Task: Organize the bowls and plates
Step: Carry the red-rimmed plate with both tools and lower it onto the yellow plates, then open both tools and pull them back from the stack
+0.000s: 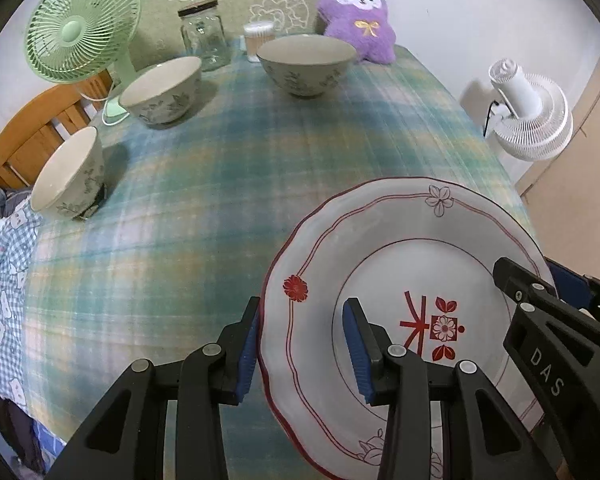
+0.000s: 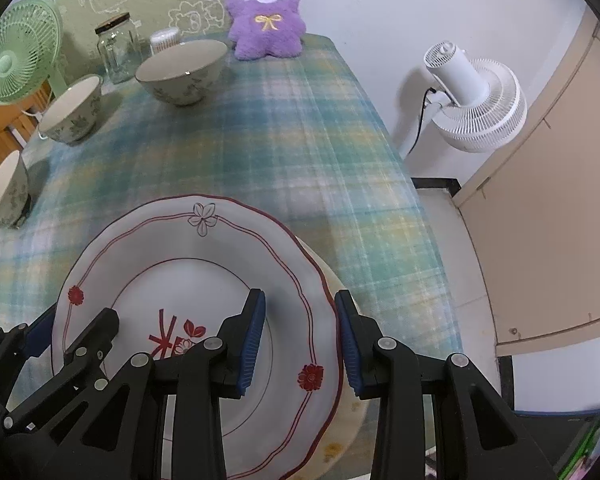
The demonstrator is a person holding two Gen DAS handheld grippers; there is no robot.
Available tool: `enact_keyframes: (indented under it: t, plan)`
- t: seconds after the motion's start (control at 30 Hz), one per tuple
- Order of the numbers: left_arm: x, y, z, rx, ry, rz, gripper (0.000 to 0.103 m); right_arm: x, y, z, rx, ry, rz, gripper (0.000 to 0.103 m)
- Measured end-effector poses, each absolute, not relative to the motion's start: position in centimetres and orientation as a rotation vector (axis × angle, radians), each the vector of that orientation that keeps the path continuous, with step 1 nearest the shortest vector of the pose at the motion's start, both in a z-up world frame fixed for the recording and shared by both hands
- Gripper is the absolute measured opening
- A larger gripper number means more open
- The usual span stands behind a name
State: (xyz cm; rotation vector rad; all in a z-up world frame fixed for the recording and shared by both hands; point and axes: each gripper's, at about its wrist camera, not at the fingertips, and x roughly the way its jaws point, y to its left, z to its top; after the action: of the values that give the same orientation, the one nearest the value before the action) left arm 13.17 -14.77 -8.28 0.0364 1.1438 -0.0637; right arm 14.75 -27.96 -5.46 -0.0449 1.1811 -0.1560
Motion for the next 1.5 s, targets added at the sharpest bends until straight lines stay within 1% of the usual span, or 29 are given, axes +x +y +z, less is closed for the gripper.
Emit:
enact_keyframes:
  t: [0.4,1.0,1.03,1.07,1.1,1.13,1.2,1.23,1.3,1.4,1.5]
  plan:
    - [12.2,-17.3,-9.3,0.103,1.148,-0.004,0.04,13.9,-30.0,-7.6,-0.027,1.236,-0.125,0.039]
    - [11.8,-17.9,-9.4,0.084,1.139,0.025,0.042,13.9,-30.6,-7.6,-0.04,1.231,-0.081,0.04]
    - [11.9,-17.8,-9.4,0.074,1.141,0.022,0.044,13.9,-30.7,-7.6,-0.032,1.232,-0.077,0.041]
    - [11.9,-17.6,-9.3,0.063,1.143,0.017,0.046,14.0,-30.8,-7.5,-0.017,1.235,-0.068,0.044]
    - [11.8,-17.4,-9.2,0.052,1.143,0.015,0.053,14.0,-30.9,-7.5,0.004,1.239,-0.055,0.049]
    - [11.7,-17.1,-8.8,0.042,1.134,0.016,0.057,14.0,-30.9,-7.5,0.021,1.244,-0.047,0.051]
    - [11.6,-16.6,-8.0,0.033,1.11,0.019,0.063,14.0,-30.9,-7.0,0.042,1.24,-0.036,0.058]
    - [11.5,-16.3,-7.7,0.03,1.103,0.024,0.066,13.9,-30.7,-6.5,0.039,1.226,-0.034,0.06]
    - [11.4,-15.5,-6.9,0.015,1.088,0.033,0.069,13.8,-30.1,-5.6,0.036,1.203,-0.026,0.065]
    - [11.4,-13.7,-5.7,-0.016,1.067,0.049,0.076,13.7,-29.0,-3.9,0.036,1.163,0.0,0.066]
    - [11.3,-12.0,-4.5,-0.023,1.041,0.057,0.077,13.9,-27.5,-2.6,0.03,1.135,0.022,0.066]
